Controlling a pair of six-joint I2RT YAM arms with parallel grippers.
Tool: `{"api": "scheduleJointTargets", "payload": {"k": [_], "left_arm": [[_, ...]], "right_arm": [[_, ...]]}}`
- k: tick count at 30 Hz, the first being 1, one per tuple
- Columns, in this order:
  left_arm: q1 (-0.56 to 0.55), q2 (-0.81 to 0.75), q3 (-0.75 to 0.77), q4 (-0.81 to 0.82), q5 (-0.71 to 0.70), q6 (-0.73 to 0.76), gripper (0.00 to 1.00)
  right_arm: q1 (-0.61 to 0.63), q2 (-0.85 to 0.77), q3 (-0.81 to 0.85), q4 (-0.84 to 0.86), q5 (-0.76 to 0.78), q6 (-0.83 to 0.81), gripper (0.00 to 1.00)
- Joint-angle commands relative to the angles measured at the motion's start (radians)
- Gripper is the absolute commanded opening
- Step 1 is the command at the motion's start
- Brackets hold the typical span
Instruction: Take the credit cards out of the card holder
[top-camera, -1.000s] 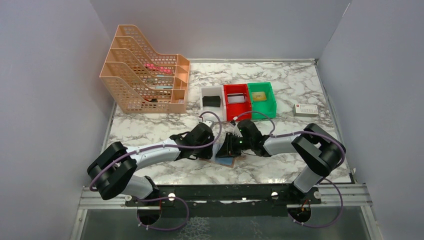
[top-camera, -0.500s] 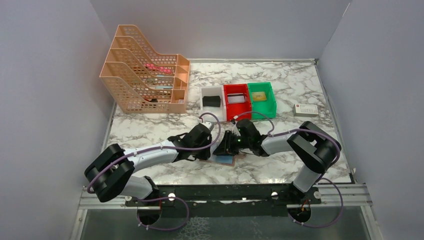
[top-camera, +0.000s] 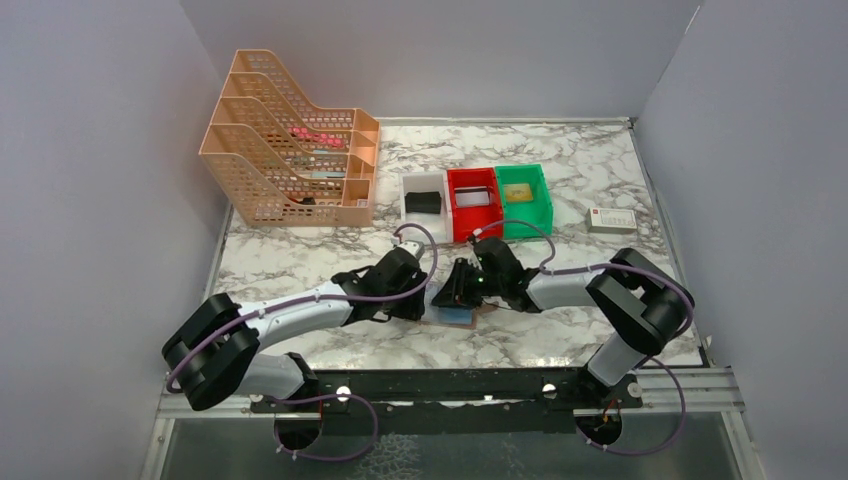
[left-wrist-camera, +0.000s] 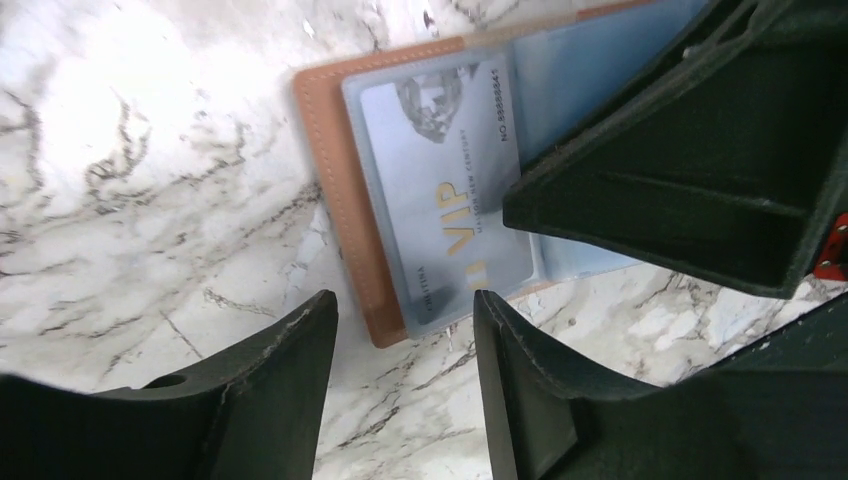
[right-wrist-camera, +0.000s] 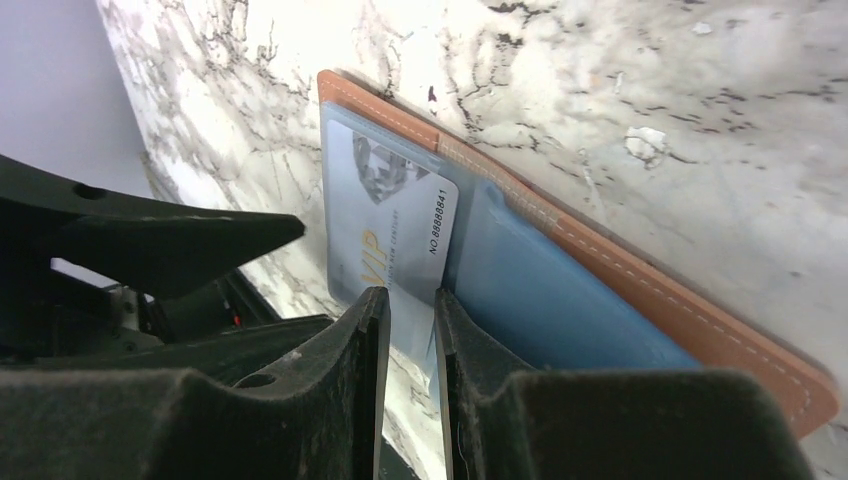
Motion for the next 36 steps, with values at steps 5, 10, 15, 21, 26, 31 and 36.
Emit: {"api": "scheduleJointTargets", "payload": {"k": [5,10,15,21,26,31,36], "left_arm": [[-0.004,0.015,0.105,-0.002,-0.067,0.044,0.53],[-0.004,0.042,0.105,0.057,-0.003,0.067,0.42],[-0.004,0.082,0.1,0.068,0.02,0.077,0.36],[-0.003,0.127,0.089,0.066,0.038,0.071,0.24],[-0.004,0.134,0.05,0.06,0.028,0.037,0.21],[-0.003,0.146,0.004,0.065,0.022,-0.003,0.18],[-0.003,0.138,-0.035,0.084,0.029,-0.014,0.17]], "right_arm": [[0.0,-0.036,0.025,-0.133,0.087,-0.073,0.28],[0.0,-0.076,0.026,-0.136,0.093,-0.073,0.28],[0.0,-0.124,0.027,-0.158,0.093,-0.068,0.27],[0.0,-0.09,0.047,-0.187,0.099,-0.073,0.28],[0.0,-0.054,0.054,-0.204,0.112,-0.068,0.28],[0.0,-0.041,0.051,-0.212,0.122,-0.069,0.28],[0.0,-0.003,0.037,-0.147,0.073,-0.048,0.28]]}}
